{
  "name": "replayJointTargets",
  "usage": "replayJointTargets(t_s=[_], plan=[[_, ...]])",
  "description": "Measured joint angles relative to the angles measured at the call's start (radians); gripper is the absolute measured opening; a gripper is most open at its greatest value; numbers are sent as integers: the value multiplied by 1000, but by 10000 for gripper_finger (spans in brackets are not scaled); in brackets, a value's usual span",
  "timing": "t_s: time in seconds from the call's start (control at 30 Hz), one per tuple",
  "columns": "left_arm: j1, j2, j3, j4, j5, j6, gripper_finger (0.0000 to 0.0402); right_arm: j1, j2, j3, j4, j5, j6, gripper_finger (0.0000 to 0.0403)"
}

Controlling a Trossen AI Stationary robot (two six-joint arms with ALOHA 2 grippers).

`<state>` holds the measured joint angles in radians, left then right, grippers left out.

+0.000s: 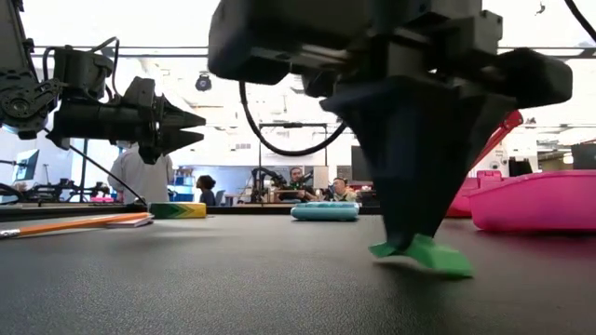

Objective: Pack school essentials
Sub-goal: Put the green eraser into the pink supply box

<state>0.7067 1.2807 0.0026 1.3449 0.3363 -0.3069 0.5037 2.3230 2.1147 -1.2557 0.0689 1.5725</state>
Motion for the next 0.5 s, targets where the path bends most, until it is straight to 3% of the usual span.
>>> replayJointTargets(t_s=[0.5], plan=[[0,0,0,0,0,0,235,7,-60,0,-219,11,-115,31]])
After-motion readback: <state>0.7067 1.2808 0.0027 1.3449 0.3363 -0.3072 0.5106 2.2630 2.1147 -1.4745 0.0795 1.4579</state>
